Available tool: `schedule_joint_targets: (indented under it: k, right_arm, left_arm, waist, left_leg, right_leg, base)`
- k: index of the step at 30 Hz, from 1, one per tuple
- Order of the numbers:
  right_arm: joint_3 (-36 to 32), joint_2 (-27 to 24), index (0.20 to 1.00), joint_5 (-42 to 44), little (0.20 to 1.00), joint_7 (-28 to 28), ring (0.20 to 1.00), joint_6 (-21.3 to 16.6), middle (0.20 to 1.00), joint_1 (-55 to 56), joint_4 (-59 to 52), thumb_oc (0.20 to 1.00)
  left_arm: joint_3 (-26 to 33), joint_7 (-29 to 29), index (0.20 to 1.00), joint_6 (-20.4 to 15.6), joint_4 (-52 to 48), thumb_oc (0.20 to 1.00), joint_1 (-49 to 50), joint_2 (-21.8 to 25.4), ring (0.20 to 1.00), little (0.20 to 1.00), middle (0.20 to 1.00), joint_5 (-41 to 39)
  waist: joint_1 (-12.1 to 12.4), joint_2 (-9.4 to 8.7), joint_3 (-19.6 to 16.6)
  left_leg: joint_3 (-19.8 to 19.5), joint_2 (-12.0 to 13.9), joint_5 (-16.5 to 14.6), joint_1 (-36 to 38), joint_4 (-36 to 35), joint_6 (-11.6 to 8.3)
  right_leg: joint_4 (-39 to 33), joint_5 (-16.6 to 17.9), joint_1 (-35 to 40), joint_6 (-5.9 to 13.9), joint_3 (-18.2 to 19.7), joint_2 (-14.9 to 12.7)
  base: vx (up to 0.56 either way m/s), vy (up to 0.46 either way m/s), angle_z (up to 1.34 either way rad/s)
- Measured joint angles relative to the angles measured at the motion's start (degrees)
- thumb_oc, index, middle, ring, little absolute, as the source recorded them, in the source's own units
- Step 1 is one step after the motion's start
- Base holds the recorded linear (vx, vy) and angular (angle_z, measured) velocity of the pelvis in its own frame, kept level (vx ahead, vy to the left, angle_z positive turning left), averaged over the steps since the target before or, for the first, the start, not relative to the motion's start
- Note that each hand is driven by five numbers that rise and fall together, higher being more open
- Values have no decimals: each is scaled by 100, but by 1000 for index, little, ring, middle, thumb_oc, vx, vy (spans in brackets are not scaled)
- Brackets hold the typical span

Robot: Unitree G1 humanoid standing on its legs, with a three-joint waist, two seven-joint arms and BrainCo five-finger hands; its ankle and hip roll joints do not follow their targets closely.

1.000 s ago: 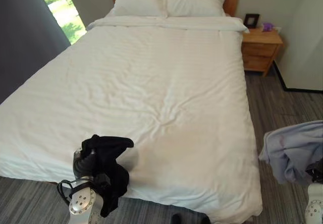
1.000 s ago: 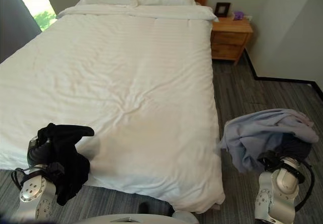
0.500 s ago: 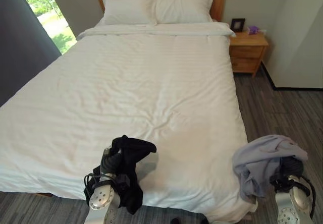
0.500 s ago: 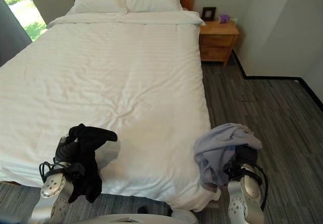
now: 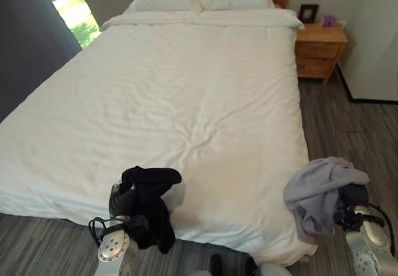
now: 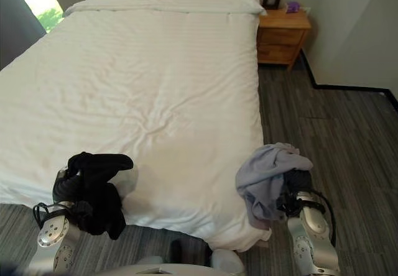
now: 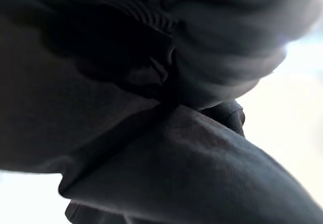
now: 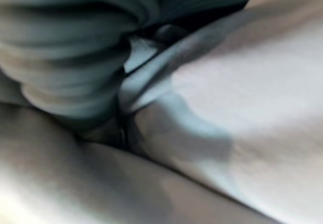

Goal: Pick up bed clothes into laundry basket.

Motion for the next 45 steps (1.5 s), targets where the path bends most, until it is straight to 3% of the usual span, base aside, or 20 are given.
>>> schedule_joint_targets:
  k: [2,3,5,10,12,14,16,17,18,19,21,24,27,29,31,33,34,37,41,45]
  right_arm:
    - [135,-70,200,0,200,12,200,5,200,-321,138,200]
    - [186,56,200,1,200,23,200,19,200,-484,232,200]
    - [326,180,200,-2,200,89,200,20,200,-477,194,200]
    - [299,381,200,-6,200,212,200,37,200,-147,191,200]
    - [254,500,200,-6,200,222,200,79,200,-55,263,200]
    - [54,793,200,-22,200,201,200,45,200,124,282,200]
    - [55,863,200,-25,200,182,200,58,200,237,285,200]
    - [63,954,200,-44,200,153,200,43,200,216,279,200]
    - [82,1001,200,-56,200,107,200,44,200,130,320,200]
    - [115,1001,200,-57,200,91,200,69,200,62,342,200]
    - [125,1041,200,-68,200,47,200,83,200,-56,331,200]
    - [-90,990,200,-69,200,-47,200,47,200,-253,252,200]
    - [-262,994,200,-219,200,-222,200,28,200,-441,249,200]
    - [-285,1005,200,-297,200,-268,200,-31,200,-448,228,200]
    - [-319,978,200,-301,200,-339,200,-41,200,-300,255,200]
    - [-360,979,200,-306,200,-400,200,-31,200,-70,268,200]
    - [-399,918,200,-306,200,-406,200,-34,200,107,226,200]
    - [-617,903,200,-305,200,-475,200,-34,200,400,221,200]
    - [-1199,900,200,-305,200,-651,200,-111,200,497,2,200]
    - [-1536,990,200,-307,200,-827,200,-274,200,592,-79,200]
  left_arm:
    - [33,45,200,-88,-131,200,-75,126,200,200,200,0]
    - [44,78,200,-93,-122,200,-214,131,200,200,200,-23]
    - [23,73,200,-94,-123,200,-275,131,200,200,200,-171]
    - [-66,76,200,-99,-21,200,-473,60,200,200,200,-208]
    - [-120,74,200,-98,-17,200,-655,98,200,200,200,-209]
    - [-245,32,200,-124,17,200,-746,200,200,200,200,-208]
    - [-269,-23,200,-137,14,200,-769,325,200,200,200,-193]
    - [-256,-23,200,-134,14,200,-752,492,200,200,200,-180]
    - [-207,-21,200,-132,17,200,-755,668,200,200,200,-136]
    - [-18,-13,200,-130,139,200,-935,551,200,200,200,-136]
    - [202,22,200,-136,115,200,-686,378,200,200,200,-145]
    - [312,101,200,-130,100,200,-461,322,200,200,200,-150]
    - [483,113,200,-118,90,200,-408,492,200,200,200,-150]
    - [510,103,200,-118,58,200,-379,638,200,200,200,-146]
    - [496,90,200,-89,70,200,-387,552,200,200,200,-135]
    - [464,92,200,-84,69,200,-456,538,200,200,200,-118]
    - [422,94,200,-85,68,200,-453,495,200,200,200,-110]
    - [344,84,200,-84,55,200,-544,452,200,200,200,-108]
    - [238,95,200,-83,54,200,-836,491,200,200,200,-105]
    - [141,87,200,-97,44,200,-1227,643,200,200,200,-91]
  waist:
    - [73,-142,114]
    - [97,-319,227]
    - [40,-487,253]
    - [-229,-349,341]
    - [-234,-435,390]
    - [-374,-513,409]
    - [-507,-655,452]
    - [-541,-697,479]
    - [-554,-612,550]
    - [-487,-364,711]
    - [-198,-312,696]
    - [75,-256,527]
    - [286,-539,339]
    - [328,-706,183]
    - [194,-688,24]
    - [77,-769,-20]
    - [50,-626,-94]
    - [-372,-451,-230]
    - [-670,-146,-340]
    - [-954,-174,-342]
  left_leg:
    - [-178,-39,19,-273,232,-71]
    - [-366,-103,-279,-402,742,-179]
    - [-479,-73,-511,-271,1156,-245]
    - [-399,253,-824,455,372,-232]
    - [-364,140,-847,331,318,-137]
    - [-212,-85,-757,39,420,71]
    - [-1,-335,-599,-92,521,213]
    - [183,-352,-547,-241,635,313]
    - [479,-233,-455,-432,677,514]
    - [740,-8,-337,-501,642,702]
    - [1384,189,-301,-228,460,719]
    - [1926,406,-255,-201,263,727]
    - [2448,369,-113,-211,26,533]
    - [2504,308,54,-304,-110,292]
    - [2592,382,168,-337,-328,-101]
    - [2407,425,107,-547,537,-102]
    - [2298,561,-201,-561,783,-74]
    - [2236,600,62,-244,206,108]
    - [2555,771,39,-93,155,-20]
    - [2708,1062,16,38,576,-194]
  right_leg:
    - [245,-65,-305,-116,2,-92]
    - [251,80,-387,-288,-58,-223]
    - [158,161,-363,-215,-12,-312]
    - [114,411,-427,14,113,-183]
    - [53,490,-514,241,190,-302]
    - [-408,953,-646,590,438,-467]
    - [-914,1395,-644,717,645,-564]
    - [-1229,1595,-649,1001,811,-629]
    - [-1420,1298,-701,1303,801,-628]
    - [-143,1017,-850,1213,494,-685]
    - [1282,595,-705,809,-232,-1008]
    - [1447,272,36,998,-427,-1211]
    - [296,230,1045,1138,-1083,-1565]
    - [-610,202,1264,1142,-1559,-1490]
    - [-1273,216,1284,1140,-1817,-1362]
    - [-1351,374,1207,1037,-1714,-1357]
    - [-1326,377,1217,1043,-1550,-1147]
    - [-1339,437,1193,962,-1263,-938]
    - [-1127,339,991,870,-867,-862]
    - [-897,188,835,670,-518,-734]
  base:
    - [-180,67,-1]
    - [-202,129,5]
    - [-103,94,9]
    - [-165,182,-12]
    - [-318,306,-21]
    - [-327,284,-40]
    - [-301,188,-39]
    - [-277,156,-82]
    - [-482,291,-123]
    - [-387,238,-122]
    - [-234,131,-151]
    - [-138,49,-117]
    - [-107,15,-127]
    - [-33,-41,-98]
    - [-23,-91,-69]
    - [-22,-109,-43]
    - [48,-127,-33]
    - [56,-122,-18]
    - [52,-158,-43]
    - [40,-58,-52]
